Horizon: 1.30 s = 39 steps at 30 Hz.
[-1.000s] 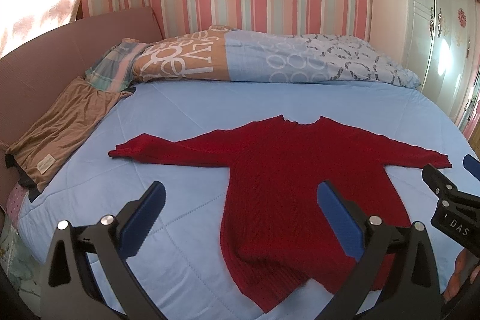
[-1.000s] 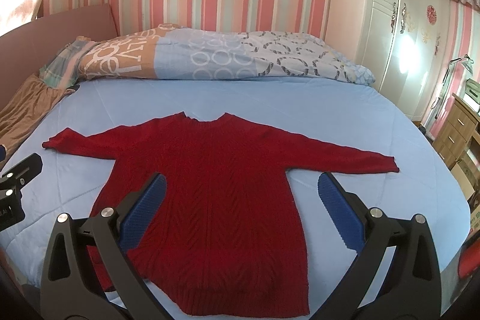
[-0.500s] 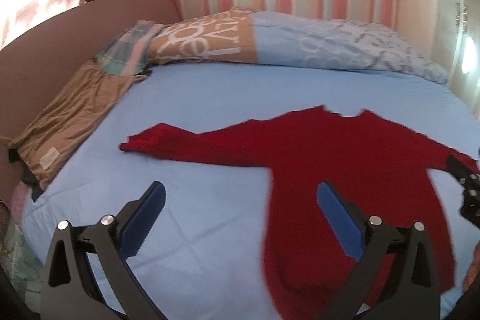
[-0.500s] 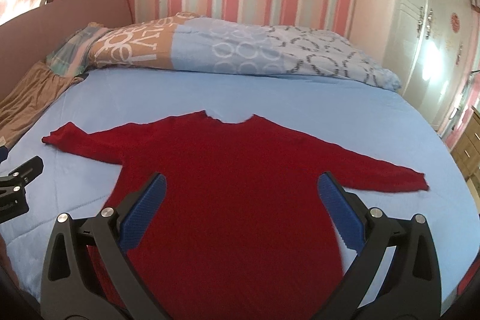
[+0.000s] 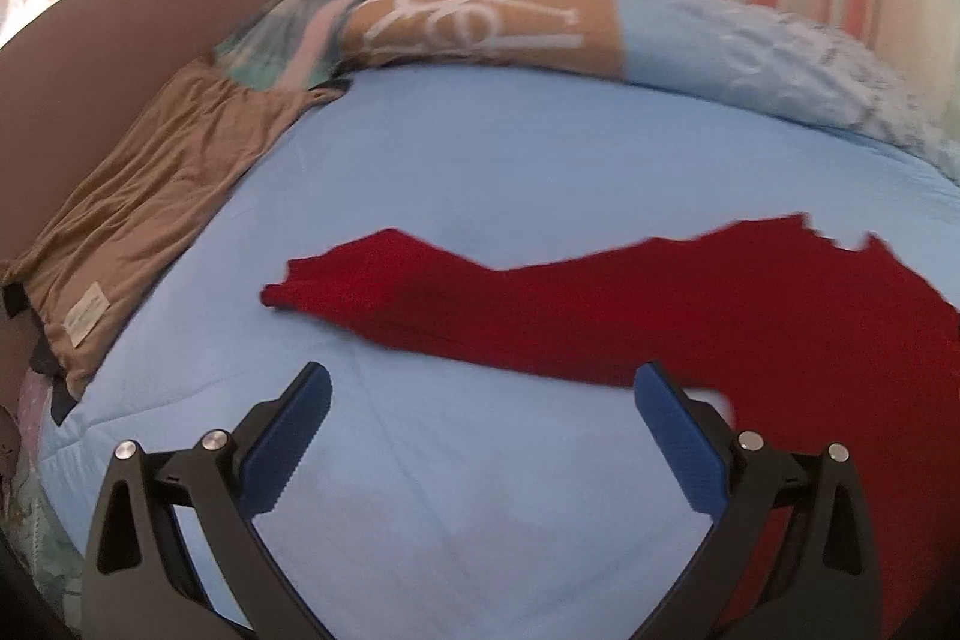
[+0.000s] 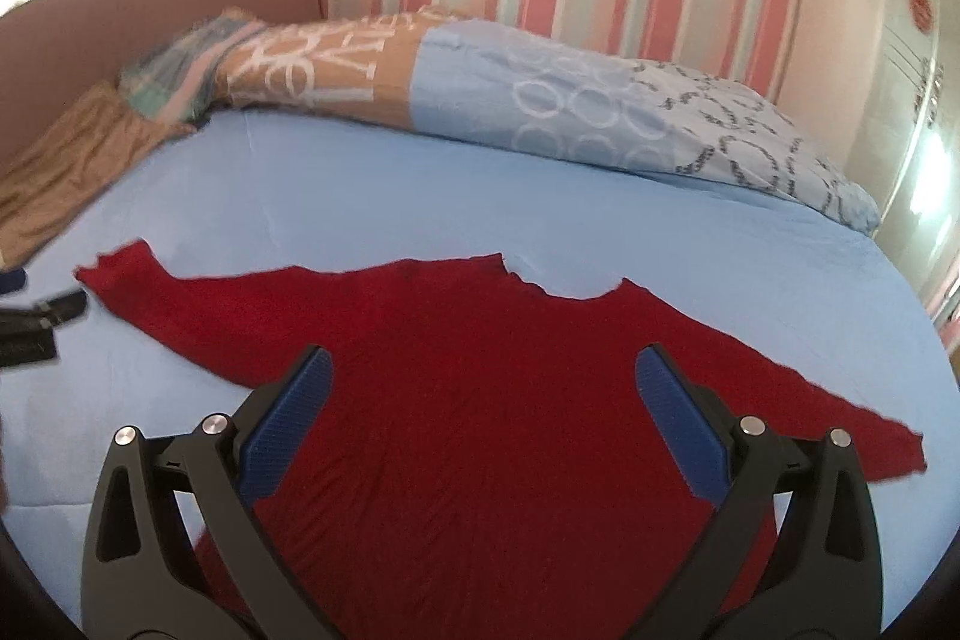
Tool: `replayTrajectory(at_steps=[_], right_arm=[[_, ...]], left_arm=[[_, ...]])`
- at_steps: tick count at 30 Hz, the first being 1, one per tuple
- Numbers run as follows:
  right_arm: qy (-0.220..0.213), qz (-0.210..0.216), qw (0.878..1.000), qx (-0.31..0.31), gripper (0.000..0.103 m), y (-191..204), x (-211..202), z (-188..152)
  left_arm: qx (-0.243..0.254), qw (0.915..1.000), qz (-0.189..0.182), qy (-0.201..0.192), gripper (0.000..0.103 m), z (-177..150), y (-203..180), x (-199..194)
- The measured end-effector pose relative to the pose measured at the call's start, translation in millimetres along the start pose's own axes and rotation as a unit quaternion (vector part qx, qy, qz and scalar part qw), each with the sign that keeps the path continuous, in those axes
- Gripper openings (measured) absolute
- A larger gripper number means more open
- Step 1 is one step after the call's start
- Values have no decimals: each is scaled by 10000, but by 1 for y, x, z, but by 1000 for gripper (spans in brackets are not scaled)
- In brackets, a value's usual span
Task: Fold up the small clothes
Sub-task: 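Grasp the sweater sleeve cuff nearest the left tool with the left tool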
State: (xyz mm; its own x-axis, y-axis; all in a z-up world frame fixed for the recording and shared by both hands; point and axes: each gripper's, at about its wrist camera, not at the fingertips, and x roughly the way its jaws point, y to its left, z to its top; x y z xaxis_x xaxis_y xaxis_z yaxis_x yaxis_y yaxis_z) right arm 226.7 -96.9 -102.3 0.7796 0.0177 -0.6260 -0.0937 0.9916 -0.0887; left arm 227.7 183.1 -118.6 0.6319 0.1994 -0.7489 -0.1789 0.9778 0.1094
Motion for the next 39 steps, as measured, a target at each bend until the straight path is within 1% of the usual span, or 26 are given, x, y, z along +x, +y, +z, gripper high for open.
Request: replayTrajectory(at_steps=[3, 4, 6, 7, 8, 11, 12, 14, 17, 19, 21, 23, 25, 27, 28, 30, 31, 32, 34, 36, 37, 38, 39], right_arm=[[226, 48, 9997, -5, 100, -3, 29, 6], [281, 36, 9996, -19, 100, -3, 37, 9], [422, 5, 9991, -90, 100, -4, 54, 14], [485, 1, 9988, -118, 100, -3, 60, 16], [562, 14, 9983, -151, 100, -2, 68, 20], [590, 33, 9978, -308, 100, 5, 83, 28], [600, 16, 9975, -376, 100, 7, 88, 30], [635, -39, 9965, -550, 100, 15, 99, 35], [605, -69, 9957, -692, 100, 23, 113, 41], [599, -131, 9952, -758, 100, 27, 123, 45], [637, -181, 9947, -782, 100, 28, 134, 49], [698, -244, 9940, -810, 100, 29, 145, 53], [731, -293, 9932, -862, 100, 29, 152, 56], [714, -360, 9921, -964, 100, 30, 156, 59], [706, -386, 9916, -1017, 100, 31, 157, 60], [720, -444, 9900, -1127, 100, 31, 159, 61], [740, -456, 9893, -1168, 100, 31, 160, 61], [747, -466, 9890, -1185, 100, 31, 160, 61], [756, -481, 9885, -1215, 100, 30, 161, 60], [777, -511, 9879, -1239, 100, 28, 161, 59], [784, -518, 9878, -1243, 100, 28, 161, 59], [801, -530, 9875, -1247, 100, 27, 161, 58], [813, -542, 9873, -1252, 100, 26, 161, 57]], left_arm=[[-159, 9995, 172, 192, 101, 7, 18, 32], [-182, 9994, 210, 229, 101, 8, 21, 38], [-194, 9982, 425, 377, 101, 11, 30, 56], [-210, 9978, 474, 411, 101, 11, 33, 59], [-261, 9976, 474, 441, 101, 13, 39, 65], [-402, 9972, 383, 498, 101, 17, 56, 78], [-459, 9967, 352, 563, 101, 17, 62, 81], [-723, 9943, 173, 770, 101, 18, 80, 91], [-1133, 9886, -96, 991, 101, 21, 109, 105], [-1312, 9852, -134, 1091, 101, 24, 128, 118], [-1430, 9838, -121, 1075, 101, 27, 140, 126], [-1693, 9794, -164, 1086, 101, 30, 153, 138], [-1955, 9738, -160, 1146, 101, 29, 163, 147], [-2289, 9641, -173, 1335, 99, 25, 173, 162], [-2395, 9602, -220, 1422, 96, 24, 174, 168], [-2453, 9559, -251, 1599, 72, 22, 175, 175], [-2427, 9556, -244, 1652, 70, 21, 174, 177], [-2314, 9587, -136, 1649, 70, 22, 170, 176], [-2126, 9632, -52, 1643, 62, 25, 165, 174], [-1988, 9659, -42, 1655, 36, 27, 163, 176], [-1869, 9683, -21, 1657, 31, 29, 161, 176], [-1767, 9703, -5, 1649, 23, 31, 158, 176], [-1602, 9734, 36, 1637, 18, 33, 153, 175]])
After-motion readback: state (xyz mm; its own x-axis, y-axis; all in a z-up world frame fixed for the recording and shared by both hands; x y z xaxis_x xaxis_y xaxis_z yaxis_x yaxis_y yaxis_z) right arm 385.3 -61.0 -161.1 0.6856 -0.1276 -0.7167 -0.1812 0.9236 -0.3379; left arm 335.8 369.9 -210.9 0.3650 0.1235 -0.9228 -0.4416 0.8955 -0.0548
